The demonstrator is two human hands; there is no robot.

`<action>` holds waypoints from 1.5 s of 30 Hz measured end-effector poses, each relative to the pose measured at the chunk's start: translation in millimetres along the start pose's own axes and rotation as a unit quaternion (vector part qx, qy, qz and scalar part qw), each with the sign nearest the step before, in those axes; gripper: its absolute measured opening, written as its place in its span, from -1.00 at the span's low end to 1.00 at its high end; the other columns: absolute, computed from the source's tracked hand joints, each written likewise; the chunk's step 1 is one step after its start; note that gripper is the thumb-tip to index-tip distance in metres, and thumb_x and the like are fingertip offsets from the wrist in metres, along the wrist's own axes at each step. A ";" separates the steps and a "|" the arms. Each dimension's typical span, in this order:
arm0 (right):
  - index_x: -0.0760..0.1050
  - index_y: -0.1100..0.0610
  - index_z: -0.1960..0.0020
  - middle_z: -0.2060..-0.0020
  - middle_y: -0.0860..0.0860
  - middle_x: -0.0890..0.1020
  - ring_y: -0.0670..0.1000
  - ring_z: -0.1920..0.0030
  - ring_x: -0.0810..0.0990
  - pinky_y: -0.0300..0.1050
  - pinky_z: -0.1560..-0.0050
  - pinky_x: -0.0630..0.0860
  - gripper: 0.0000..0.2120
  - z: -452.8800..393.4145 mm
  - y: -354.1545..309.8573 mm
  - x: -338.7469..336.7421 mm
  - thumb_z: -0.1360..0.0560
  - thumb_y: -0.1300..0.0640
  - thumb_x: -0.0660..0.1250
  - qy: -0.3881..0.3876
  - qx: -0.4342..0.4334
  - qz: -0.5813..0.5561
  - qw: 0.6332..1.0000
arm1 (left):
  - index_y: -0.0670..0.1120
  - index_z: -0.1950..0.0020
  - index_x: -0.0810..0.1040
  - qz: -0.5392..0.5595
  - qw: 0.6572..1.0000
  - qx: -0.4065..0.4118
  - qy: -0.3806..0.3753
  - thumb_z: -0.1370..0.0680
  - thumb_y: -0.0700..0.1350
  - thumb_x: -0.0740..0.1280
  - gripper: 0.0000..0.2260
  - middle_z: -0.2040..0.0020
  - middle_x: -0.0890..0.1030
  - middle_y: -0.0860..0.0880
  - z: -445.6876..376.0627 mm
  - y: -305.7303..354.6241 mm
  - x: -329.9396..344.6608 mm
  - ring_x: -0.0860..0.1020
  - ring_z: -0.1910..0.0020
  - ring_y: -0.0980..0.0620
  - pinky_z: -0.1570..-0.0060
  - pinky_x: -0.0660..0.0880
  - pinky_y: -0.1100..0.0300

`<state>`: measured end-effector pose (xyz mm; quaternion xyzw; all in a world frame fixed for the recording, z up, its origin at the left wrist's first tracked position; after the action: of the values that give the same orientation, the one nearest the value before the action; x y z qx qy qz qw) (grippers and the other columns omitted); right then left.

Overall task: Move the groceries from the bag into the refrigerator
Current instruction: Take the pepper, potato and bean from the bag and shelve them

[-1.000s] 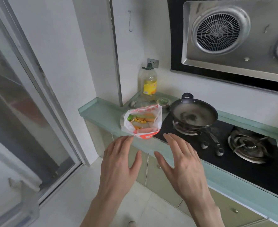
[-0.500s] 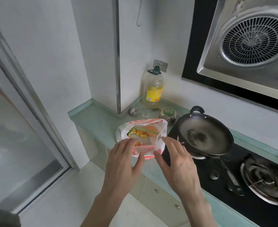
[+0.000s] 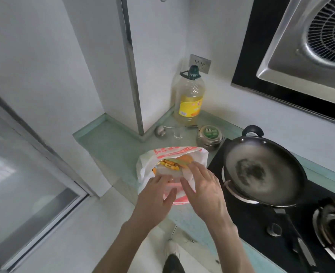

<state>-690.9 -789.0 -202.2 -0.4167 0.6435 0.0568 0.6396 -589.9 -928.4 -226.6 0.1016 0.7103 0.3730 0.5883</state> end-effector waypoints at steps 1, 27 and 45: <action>0.43 -0.01 -0.45 -0.43 -0.03 0.51 0.08 -0.40 0.51 0.05 -0.43 0.38 -0.58 -10.3 7.6 5.8 -0.64 -0.10 0.27 -0.019 0.007 0.005 1.000 | 0.06 -0.40 0.47 0.003 1.000 -0.015 -0.015 -0.68 0.06 0.24 -0.70 -0.29 0.56 0.13 -12.0 -3.0 6.6 0.51 -0.23 0.12 -0.10 0.44 0.27; 0.16 0.05 -0.62 -0.58 0.07 0.29 0.15 -0.58 0.23 0.06 -0.57 0.17 -0.26 -213.7 107.8 90.7 -0.57 -0.15 0.37 -0.238 -0.018 0.100 0.966 | -0.10 -0.60 0.30 -0.256 0.961 -0.092 -0.044 -0.63 0.12 0.29 -0.41 -0.61 0.31 -0.12 -171.5 -104.1 18.2 0.25 -0.61 -0.14 -0.59 0.10 -0.05; 0.59 0.05 -0.29 -0.13 0.00 0.68 0.10 -0.06 0.69 -0.03 0.17 0.58 -0.71 -219.7 80.0 163.2 -0.62 0.20 0.26 -0.297 -0.034 0.202 0.933 | -0.06 -0.35 0.53 -0.242 0.967 -0.081 -0.010 -0.65 -0.02 0.25 -0.70 -0.28 0.60 -0.03 -198.7 -93.3 48.6 0.53 -0.26 -0.05 -0.39 0.38 0.03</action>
<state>-883.0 -946.2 -342.5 -0.2634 0.4920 0.3276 0.7624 -757.4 -1047.0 -318.2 -0.1180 0.6755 0.2747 0.6740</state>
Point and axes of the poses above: each hand's wrist, its own z-axis away from the middle knuckle, its own x-axis out of the palm, y = z × x, the point moved 1 cm from there along -z, towards the middle knuckle
